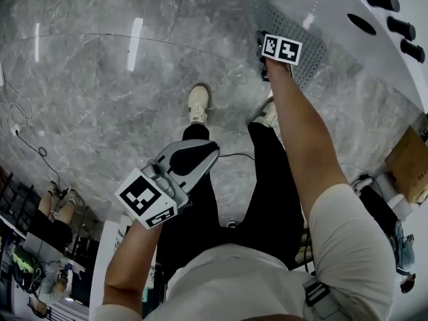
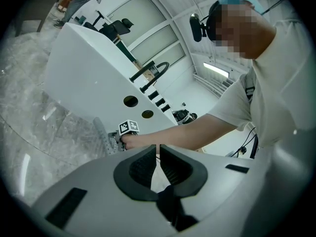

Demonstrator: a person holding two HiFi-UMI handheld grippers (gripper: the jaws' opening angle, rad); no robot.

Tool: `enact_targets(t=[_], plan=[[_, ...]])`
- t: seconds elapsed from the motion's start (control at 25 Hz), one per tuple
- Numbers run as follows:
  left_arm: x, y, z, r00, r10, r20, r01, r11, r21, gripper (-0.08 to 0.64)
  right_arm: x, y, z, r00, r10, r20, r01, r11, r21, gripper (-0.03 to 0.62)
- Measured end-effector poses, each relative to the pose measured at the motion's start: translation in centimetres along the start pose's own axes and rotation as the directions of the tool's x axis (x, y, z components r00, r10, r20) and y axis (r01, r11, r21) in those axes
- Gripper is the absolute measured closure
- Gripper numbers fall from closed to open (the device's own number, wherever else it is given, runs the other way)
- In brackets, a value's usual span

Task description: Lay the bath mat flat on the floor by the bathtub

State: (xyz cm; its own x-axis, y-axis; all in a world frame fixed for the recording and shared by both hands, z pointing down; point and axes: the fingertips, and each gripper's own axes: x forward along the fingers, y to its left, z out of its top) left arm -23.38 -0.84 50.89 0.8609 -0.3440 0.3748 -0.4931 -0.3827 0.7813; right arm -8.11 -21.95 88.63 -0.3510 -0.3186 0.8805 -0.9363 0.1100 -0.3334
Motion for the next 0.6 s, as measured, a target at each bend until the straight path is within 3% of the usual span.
enact_targets(t=[0.24,0.6], plan=[[-0.6,1.5,1.2,1.000,-0.031,-0.007,0.031,0.999,0.029,0.526,0.2,1.7,0.0,1.000,-0.009,0.001,0.009,1.000,0.027,0.524],[-2.6,-3.5,3.5,0.990,-0.115,-0.078,0.127,0.974,0.188,0.526,-10.1,2.4,-2.7,0.999,-0.054,0.002,0.054,0.998,0.036,0.581]])
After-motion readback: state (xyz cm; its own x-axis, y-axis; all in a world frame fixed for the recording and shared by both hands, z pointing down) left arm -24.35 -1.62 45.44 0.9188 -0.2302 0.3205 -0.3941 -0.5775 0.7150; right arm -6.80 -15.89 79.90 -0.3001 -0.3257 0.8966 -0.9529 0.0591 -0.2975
